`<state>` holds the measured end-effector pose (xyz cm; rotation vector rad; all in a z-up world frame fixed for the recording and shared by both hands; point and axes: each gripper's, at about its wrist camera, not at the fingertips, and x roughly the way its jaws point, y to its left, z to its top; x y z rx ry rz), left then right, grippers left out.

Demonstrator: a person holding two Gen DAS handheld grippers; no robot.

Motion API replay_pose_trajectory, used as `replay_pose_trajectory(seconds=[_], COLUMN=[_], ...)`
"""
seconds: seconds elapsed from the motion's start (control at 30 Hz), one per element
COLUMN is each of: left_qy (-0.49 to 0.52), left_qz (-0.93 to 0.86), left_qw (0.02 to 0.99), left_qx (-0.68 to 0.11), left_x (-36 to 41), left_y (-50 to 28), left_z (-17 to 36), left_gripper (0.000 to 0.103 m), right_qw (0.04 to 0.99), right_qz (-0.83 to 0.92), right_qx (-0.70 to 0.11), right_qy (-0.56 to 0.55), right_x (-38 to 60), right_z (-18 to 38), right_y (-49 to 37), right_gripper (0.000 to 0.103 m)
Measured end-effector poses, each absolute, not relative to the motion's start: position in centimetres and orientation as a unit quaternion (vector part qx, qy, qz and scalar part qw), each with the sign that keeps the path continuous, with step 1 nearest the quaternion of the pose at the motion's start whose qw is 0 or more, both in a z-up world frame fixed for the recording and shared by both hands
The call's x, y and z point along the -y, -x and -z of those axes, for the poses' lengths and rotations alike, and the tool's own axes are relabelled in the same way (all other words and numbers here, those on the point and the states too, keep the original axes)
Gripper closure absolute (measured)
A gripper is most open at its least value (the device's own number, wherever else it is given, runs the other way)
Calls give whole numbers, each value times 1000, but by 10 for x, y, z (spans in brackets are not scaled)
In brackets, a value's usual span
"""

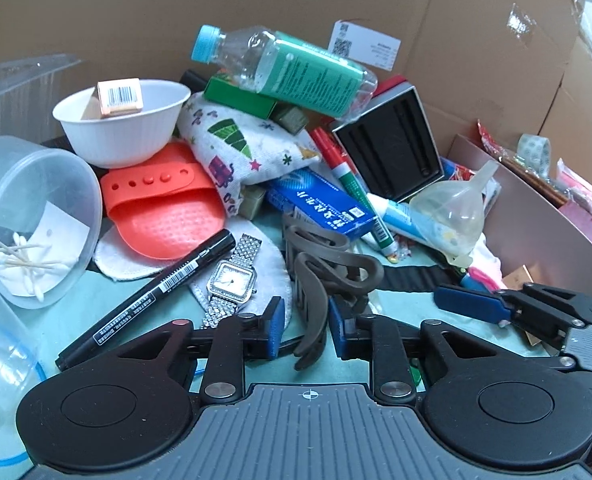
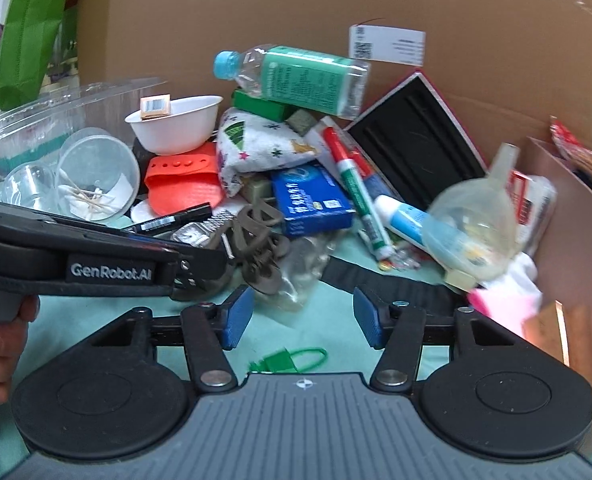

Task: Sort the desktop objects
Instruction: 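Grasp the dark brown claw clip with the left gripper, then carry the claw clip into the cardboard box and open the left gripper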

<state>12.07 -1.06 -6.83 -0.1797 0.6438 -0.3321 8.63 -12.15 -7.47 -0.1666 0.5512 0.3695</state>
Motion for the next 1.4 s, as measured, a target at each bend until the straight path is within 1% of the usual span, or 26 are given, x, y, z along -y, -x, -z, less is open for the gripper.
replay_pose_trajectory(seconds=[0.03, 0.13, 0.2, 0.23, 0.27, 0.3, 0.43, 0.63, 0.77, 0.8, 0.83, 0.87, 1.1, 1.4], left_qy=[88, 90, 94, 97, 99, 103, 115, 118, 127, 129, 129, 128, 110, 98], left_qz=[166, 171, 173, 174, 177, 180, 172, 169, 169, 169, 170, 171, 172, 192], left_qw=[930, 928, 927, 926, 924, 922, 921, 921, 919, 918, 917, 917, 923, 926], left_qx=[-316, -317, -320, -322, -325, -327, -329, -331, -334, -336, -337, -338, -325, -309], left_x=[10, 9, 8, 7, 7, 6, 4, 2, 1, 1, 1, 1, 4, 21], left_y=[-122, -126, -128, -129, -130, -132, -136, -141, -143, -143, -143, -142, -126, -89], left_z=[69, 70, 72, 72, 73, 73, 76, 77, 76, 76, 76, 75, 62, 40], left_gripper=[70, 70, 72, 79, 80, 76, 72, 75, 75, 75, 76, 78, 77, 77], right_qw=[941, 937, 935, 935, 934, 933, 931, 931, 934, 933, 932, 931, 935, 946], right_qz=[-186, -199, -205, -207, -209, -211, -216, -220, -220, -222, -228, -231, -229, -205], right_qx=[-270, -269, -270, -271, -272, -274, -272, -267, -252, -251, -251, -252, -245, -232], right_qy=[87, 99, 101, 102, 103, 103, 111, 113, 124, 128, 128, 125, 117, 101], right_x=[118, 109, 105, 104, 103, 102, 98, 96, 95, 94, 94, 93, 96, 113], right_z=[76, 78, 79, 80, 81, 81, 84, 84, 83, 83, 82, 82, 72, 54], right_y=[-88, -93, -96, -98, -99, -101, -106, -110, -108, -108, -107, -107, -92, -52], right_gripper=[44, 49, 53, 56, 58, 59, 60, 60, 60, 62, 72, 73, 73, 73])
